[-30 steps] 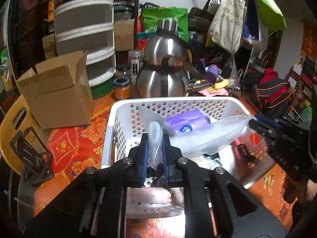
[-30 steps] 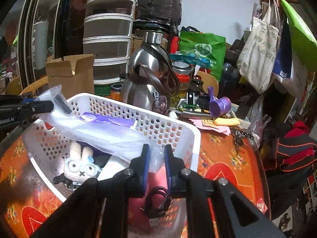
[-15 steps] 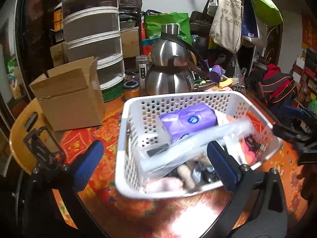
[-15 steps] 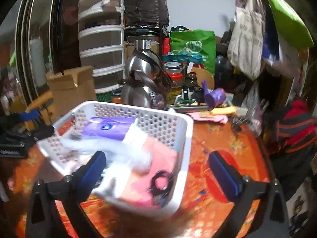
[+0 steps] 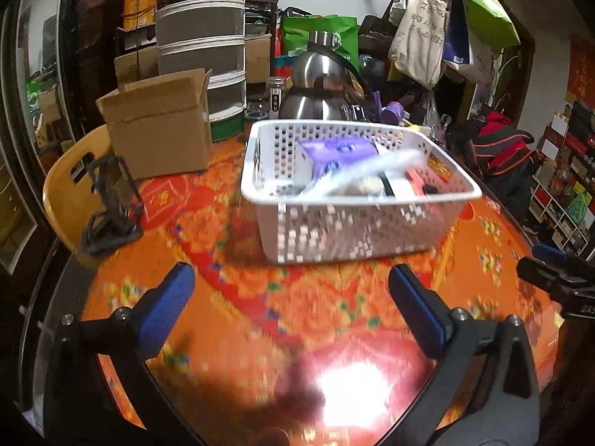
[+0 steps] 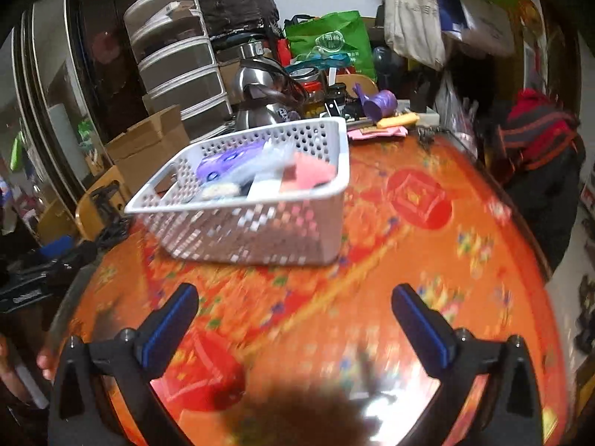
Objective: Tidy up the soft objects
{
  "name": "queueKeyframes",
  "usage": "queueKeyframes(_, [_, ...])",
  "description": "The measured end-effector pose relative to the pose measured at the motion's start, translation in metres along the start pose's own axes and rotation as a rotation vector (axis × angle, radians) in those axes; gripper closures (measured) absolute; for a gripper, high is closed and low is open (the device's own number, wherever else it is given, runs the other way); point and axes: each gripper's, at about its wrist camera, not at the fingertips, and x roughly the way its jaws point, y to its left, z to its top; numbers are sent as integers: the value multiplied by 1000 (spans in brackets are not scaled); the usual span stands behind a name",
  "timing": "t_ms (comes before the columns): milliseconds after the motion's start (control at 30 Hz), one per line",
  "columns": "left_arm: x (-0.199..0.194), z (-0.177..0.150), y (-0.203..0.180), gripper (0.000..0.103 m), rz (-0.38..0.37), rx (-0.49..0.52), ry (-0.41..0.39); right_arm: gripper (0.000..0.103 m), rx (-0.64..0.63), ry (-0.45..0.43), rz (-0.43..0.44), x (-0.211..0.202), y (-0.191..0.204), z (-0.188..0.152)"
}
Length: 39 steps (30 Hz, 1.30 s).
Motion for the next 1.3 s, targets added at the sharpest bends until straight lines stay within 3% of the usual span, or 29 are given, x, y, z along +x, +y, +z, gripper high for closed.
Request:
queueKeyframes(100, [-19,-20,0,0,-25,-22,8,0,1,-47,-41,-23,5,-26])
queueKeyframes(267, [-58,-38,-8,0,-38,-31,-18,0,8,-69,29,-55,15,-41])
queueKeyframes(567, [-110,-21,-38,0,-65,19,-84,0,-67,-185,52,-110,45,-20])
queueKeyframes(733, [-122,-10,-50,0,-31,50,-121,0,-99,-172,48,-112,55,-8])
queueKeyframes(1033, [-115,-12,-49,0,-17,47,-91,0,-112,-110,28,-91,58,-14])
queueKeyframes(1300, [-106,-15,-44,0,-18,44,-73,0,-104,-119,26,-95,57,-15])
